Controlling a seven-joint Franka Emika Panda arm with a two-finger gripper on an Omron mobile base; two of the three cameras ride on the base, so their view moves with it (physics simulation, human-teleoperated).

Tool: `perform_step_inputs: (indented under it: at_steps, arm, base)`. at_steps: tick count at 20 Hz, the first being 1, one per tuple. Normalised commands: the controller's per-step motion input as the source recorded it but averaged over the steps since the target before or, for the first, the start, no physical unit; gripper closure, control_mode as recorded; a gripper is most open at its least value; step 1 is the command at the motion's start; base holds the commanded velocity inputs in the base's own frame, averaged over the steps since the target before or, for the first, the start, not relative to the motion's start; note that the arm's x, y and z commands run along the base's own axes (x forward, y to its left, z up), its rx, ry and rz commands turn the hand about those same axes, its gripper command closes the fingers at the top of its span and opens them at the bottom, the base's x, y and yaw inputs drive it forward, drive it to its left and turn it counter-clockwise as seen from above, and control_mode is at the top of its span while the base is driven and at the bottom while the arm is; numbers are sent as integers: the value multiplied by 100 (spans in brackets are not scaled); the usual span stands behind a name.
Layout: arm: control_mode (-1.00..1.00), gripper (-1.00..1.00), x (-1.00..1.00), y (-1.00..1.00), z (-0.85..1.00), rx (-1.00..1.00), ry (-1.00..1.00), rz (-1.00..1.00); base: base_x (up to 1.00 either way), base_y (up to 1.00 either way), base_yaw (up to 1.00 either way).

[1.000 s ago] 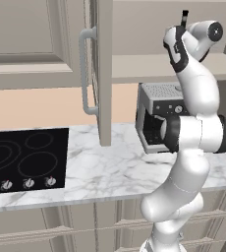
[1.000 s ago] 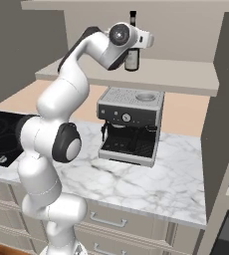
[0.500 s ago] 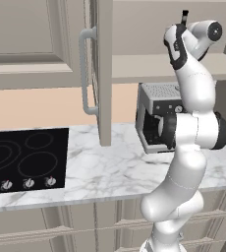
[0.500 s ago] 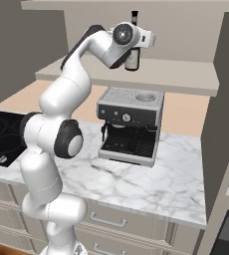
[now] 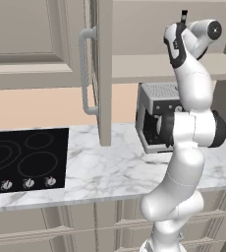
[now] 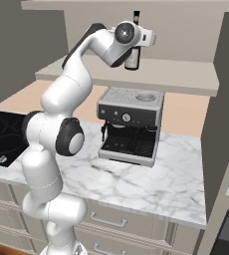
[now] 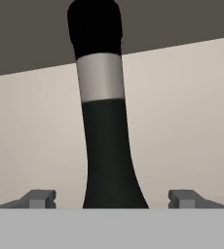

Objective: Open the cabinet directly in front. Then move the wine and the mug to the dining counter with the jar on it.

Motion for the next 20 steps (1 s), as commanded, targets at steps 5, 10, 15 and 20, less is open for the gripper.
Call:
perform_step_inputs:
  at_steps: [5, 10, 15, 20]
  arm:
    - [-100, 100, 2, 0, 0, 0, 0, 1]
    - [-100, 100, -4, 0, 0, 0, 0, 3]
    - [-100, 100, -17, 0, 0, 0, 0, 3]
    - [-100, 100, -32, 0, 0, 0, 0, 3]
  base:
    - [0, 0, 0]
    - [0, 0, 0]
    - [0, 0, 0]
    - [0, 0, 0]
